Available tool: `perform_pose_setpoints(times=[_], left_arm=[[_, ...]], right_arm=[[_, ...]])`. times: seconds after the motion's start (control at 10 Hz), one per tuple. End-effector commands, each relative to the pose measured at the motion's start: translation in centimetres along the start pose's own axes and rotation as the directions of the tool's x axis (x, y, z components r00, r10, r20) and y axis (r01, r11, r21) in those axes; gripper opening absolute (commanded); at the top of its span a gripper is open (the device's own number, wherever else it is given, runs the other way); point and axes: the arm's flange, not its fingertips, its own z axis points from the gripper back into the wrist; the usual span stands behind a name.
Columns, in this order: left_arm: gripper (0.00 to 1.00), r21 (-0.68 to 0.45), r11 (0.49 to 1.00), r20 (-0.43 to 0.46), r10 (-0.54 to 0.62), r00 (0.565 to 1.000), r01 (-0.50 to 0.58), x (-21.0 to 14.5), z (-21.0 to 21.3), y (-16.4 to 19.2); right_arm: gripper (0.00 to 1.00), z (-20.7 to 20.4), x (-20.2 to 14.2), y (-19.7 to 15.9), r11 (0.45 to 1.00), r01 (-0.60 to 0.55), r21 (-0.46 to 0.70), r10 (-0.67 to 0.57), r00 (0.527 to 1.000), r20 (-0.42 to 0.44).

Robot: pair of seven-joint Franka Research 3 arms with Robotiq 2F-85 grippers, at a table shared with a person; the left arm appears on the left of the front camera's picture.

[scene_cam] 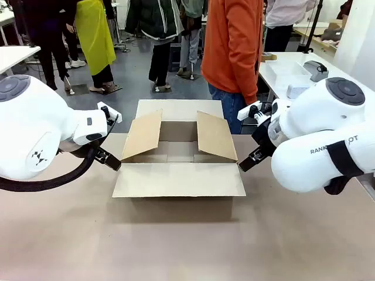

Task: Pack the gift set into the box.
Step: Place both hands on the side flaps of the Package Box and spread them outward.

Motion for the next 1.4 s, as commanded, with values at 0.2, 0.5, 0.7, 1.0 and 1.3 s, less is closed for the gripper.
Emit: perform_pose_setpoints(times=[0.2,0.5,0.7,1.0,1.3], left_arm=[[1.00,0.000,1.000,0.001,0.000,1.000,0.000,0.02,0.02,-0.01],[1.00,0.000,1.000,0.001,0.000,1.000,0.000,0.02,0.02,-0.01],[1.00,0.000,1.000,0.001,0.000,1.000,0.000,0.02,0.02,-0.01],[1.00,0.000,1.000,0.001,0.000,1.000,0.000,0.02,0.02,-0.01],[1.00,0.000,1.000,0.001,0.000,1.000,0.000,0.02,0.02,-0.01]], right_arm=[[1.00,0.00,0.00,0.00,1.000,0.000,0.000,0.000,1.000,0.000],[1.00,0.00,0.00,0.00,1.000,0.000,0.000,0.000,1.000,0.000],[1.00,0.00,0.00,0.00,1.000,0.000,0.000,0.000,1.000,0.000],[1.00,0.00,0.00,0.00,1.000,0.000,0.000,0.000,1.000,0.000],[1.00,0.00,0.00,0.00,1.000,0.000,0.000,0.000,1.000,0.000]])
